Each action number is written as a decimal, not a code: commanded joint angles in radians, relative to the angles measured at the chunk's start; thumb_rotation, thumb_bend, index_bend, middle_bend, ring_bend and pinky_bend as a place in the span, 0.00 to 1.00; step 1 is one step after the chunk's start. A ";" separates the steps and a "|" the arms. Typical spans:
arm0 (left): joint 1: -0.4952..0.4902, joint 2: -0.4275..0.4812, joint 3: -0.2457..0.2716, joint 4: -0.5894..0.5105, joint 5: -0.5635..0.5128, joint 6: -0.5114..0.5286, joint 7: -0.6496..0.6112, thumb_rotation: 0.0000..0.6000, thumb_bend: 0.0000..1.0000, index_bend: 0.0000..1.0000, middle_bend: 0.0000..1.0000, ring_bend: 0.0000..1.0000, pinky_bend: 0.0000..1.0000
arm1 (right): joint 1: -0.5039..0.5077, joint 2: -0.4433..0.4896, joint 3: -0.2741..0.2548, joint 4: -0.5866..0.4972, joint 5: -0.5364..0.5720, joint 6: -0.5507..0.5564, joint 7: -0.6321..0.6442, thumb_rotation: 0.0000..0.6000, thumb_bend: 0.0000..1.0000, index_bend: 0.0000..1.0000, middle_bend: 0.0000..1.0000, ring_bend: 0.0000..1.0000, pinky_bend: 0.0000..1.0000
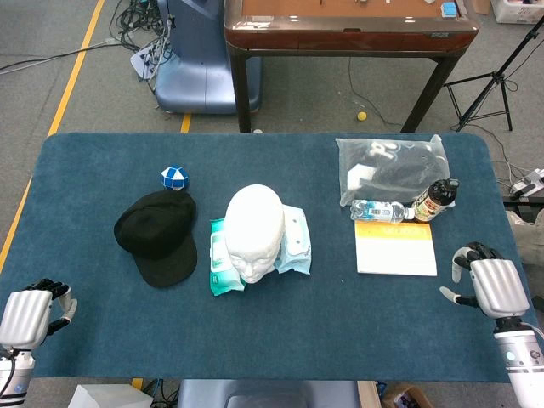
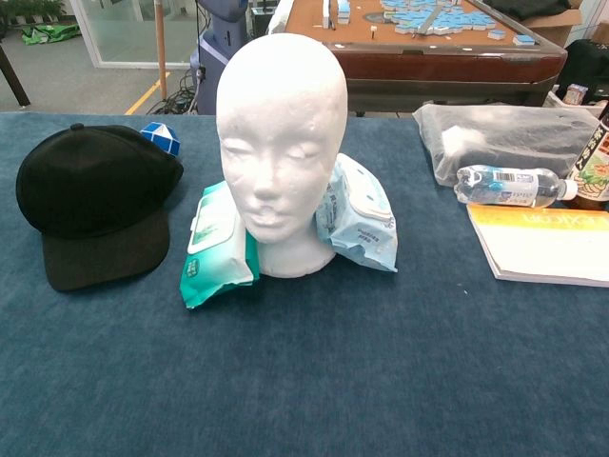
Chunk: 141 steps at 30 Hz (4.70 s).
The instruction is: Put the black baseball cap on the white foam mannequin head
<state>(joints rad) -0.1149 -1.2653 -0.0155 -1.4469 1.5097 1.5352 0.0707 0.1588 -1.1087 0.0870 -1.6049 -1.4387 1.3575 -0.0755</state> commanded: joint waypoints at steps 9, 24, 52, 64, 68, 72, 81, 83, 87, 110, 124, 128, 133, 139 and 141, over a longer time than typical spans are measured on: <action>0.002 0.001 -0.005 -0.006 -0.013 -0.026 -0.001 1.00 0.36 0.71 0.65 0.45 0.57 | 0.001 0.001 0.000 0.000 0.001 0.005 0.004 1.00 0.00 0.67 0.44 0.24 0.32; -0.014 -0.048 -0.002 -0.045 0.021 -0.044 0.043 1.00 0.16 0.80 0.80 0.53 0.60 | -0.002 0.014 -0.002 -0.009 -0.001 0.012 0.024 1.00 0.00 0.67 0.44 0.24 0.32; -0.141 -0.211 -0.067 -0.054 -0.108 -0.239 0.267 1.00 0.08 0.85 0.87 0.55 0.60 | -0.018 0.043 -0.006 -0.026 -0.028 0.048 0.067 1.00 0.00 0.67 0.44 0.24 0.32; -0.180 -0.267 -0.090 -0.028 -0.166 -0.277 0.308 1.00 0.08 0.85 0.88 0.56 0.60 | -0.016 0.042 -0.006 -0.024 -0.025 0.044 0.067 1.00 0.00 0.67 0.44 0.24 0.32; -0.198 -0.282 -0.105 -0.020 -0.192 -0.297 0.313 1.00 0.08 0.85 0.88 0.56 0.60 | -0.015 0.041 -0.006 -0.024 -0.025 0.042 0.066 1.00 0.00 0.67 0.44 0.24 0.32; -0.217 -0.297 -0.116 -0.006 -0.217 -0.319 0.325 1.00 0.08 0.85 0.88 0.56 0.60 | -0.015 0.041 -0.006 -0.024 -0.025 0.042 0.066 1.00 0.00 0.67 0.44 0.24 0.32; -0.260 -0.332 -0.127 0.032 -0.239 -0.349 0.342 1.00 0.08 0.85 0.88 0.56 0.60 | -0.015 0.042 -0.006 -0.024 -0.024 0.043 0.069 1.00 0.00 0.67 0.44 0.24 0.32; -0.267 -0.335 -0.129 0.039 -0.243 -0.355 0.339 1.00 0.08 0.85 0.88 0.56 0.60 | -0.015 0.043 -0.005 -0.024 -0.024 0.043 0.070 1.00 0.00 0.67 0.44 0.24 0.32; -0.274 -0.336 -0.130 0.048 -0.253 -0.360 0.340 1.00 0.08 0.85 0.88 0.56 0.60 | -0.015 0.043 -0.005 -0.024 -0.024 0.044 0.071 1.00 0.00 0.67 0.44 0.24 0.32; -0.308 -0.368 -0.129 0.102 -0.293 -0.382 0.316 1.00 0.08 0.85 0.88 0.56 0.60 | -0.018 0.045 -0.002 -0.025 -0.026 0.053 0.077 1.00 0.00 0.66 0.44 0.24 0.32; -0.317 -0.383 -0.154 0.166 -0.341 -0.393 0.283 1.00 0.08 0.85 0.88 0.56 0.60 | -0.019 0.044 -0.002 -0.025 -0.027 0.055 0.080 1.00 0.00 0.66 0.44 0.24 0.32; -0.319 -0.377 -0.163 0.185 -0.355 -0.397 0.275 1.00 0.08 0.85 0.88 0.56 0.60 | -0.019 0.044 -0.002 -0.024 -0.026 0.055 0.079 1.00 0.00 0.66 0.44 0.24 0.32; -0.321 -0.370 -0.177 0.209 -0.368 -0.389 0.269 1.00 0.08 0.85 0.88 0.56 0.60 | -0.018 0.043 -0.002 -0.025 -0.027 0.053 0.078 1.00 0.00 0.66 0.44 0.24 0.32; -0.314 -0.359 -0.176 0.208 -0.373 -0.374 0.271 1.00 0.08 0.85 0.88 0.56 0.60 | -0.018 0.043 -0.002 -0.026 -0.026 0.054 0.077 1.00 0.00 0.66 0.44 0.24 0.32; -0.309 -0.352 -0.169 0.191 -0.364 -0.365 0.270 1.00 0.08 0.84 0.87 0.56 0.60 | -0.018 0.043 -0.003 -0.026 -0.027 0.054 0.076 1.00 0.00 0.66 0.44 0.24 0.32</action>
<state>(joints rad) -0.4276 -1.6221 -0.1891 -1.2473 1.1400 1.1642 0.3412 0.1404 -1.0654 0.0842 -1.6312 -1.4660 1.4113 0.0005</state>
